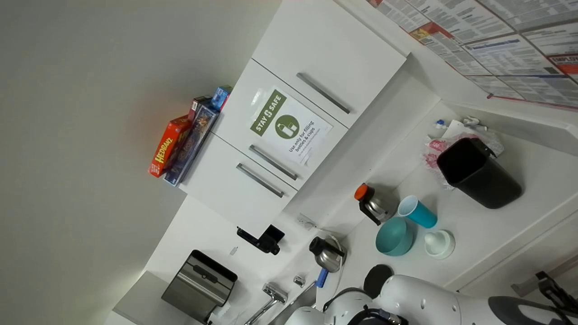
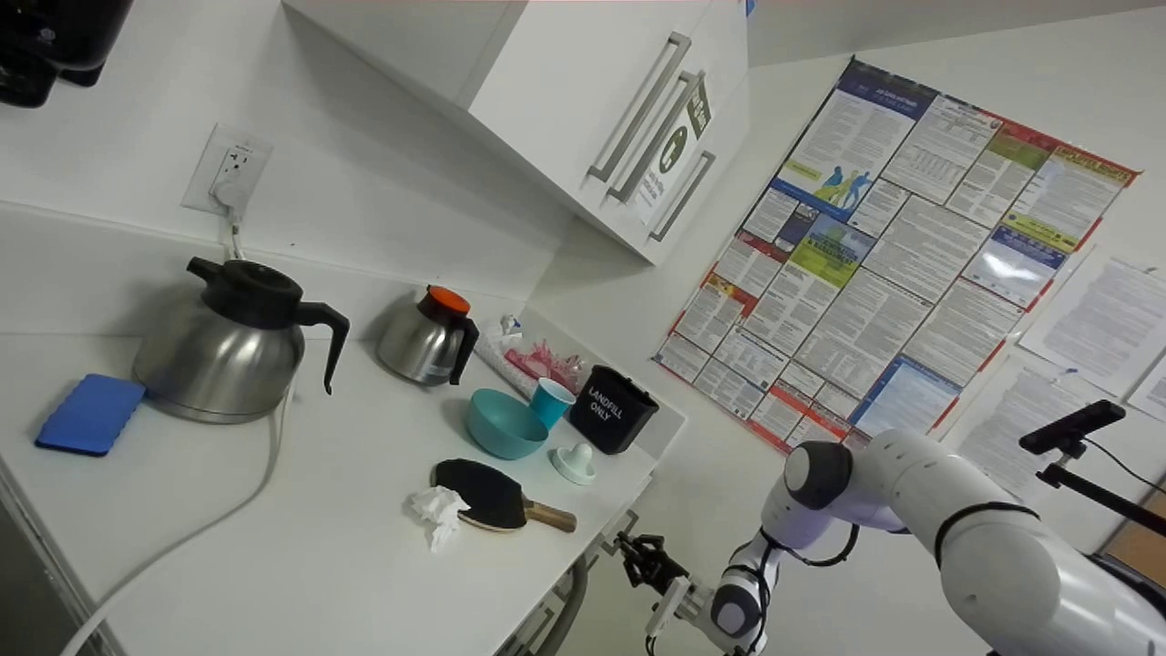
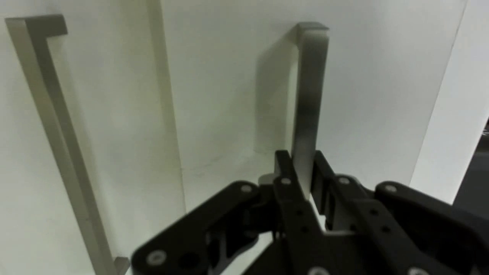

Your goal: Open the drawer on the far right

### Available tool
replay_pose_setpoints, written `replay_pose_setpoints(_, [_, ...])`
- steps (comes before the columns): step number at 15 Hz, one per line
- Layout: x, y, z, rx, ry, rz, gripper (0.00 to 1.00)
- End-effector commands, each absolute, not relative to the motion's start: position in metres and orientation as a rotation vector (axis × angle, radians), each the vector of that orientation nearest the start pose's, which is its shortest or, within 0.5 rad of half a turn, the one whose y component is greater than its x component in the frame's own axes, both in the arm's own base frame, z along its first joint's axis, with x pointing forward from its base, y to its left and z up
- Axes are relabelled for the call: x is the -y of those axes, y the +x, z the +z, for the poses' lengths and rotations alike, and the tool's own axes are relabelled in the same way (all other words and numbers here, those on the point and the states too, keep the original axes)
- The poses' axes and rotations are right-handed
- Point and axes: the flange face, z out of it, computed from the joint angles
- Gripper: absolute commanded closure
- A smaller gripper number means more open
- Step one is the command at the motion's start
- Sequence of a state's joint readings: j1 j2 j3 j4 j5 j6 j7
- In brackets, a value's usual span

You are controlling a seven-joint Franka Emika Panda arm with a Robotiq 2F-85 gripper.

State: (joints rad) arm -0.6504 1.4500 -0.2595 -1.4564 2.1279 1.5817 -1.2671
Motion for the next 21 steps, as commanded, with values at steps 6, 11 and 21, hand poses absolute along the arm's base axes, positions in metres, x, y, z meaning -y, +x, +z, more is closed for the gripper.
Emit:
replay_pose_setpoints(6, [0.434, 0.368, -0.14, -1.04, -1.402, -0.946, 0.96])
replay_pose_setpoints(11, [0.45, 0.342, -0.141, -1.054, -1.4, -0.947, 0.96])
replay_pose_setpoints(21, [0.479, 0.291, -0.14, -1.104, -1.399, -0.971, 0.96])
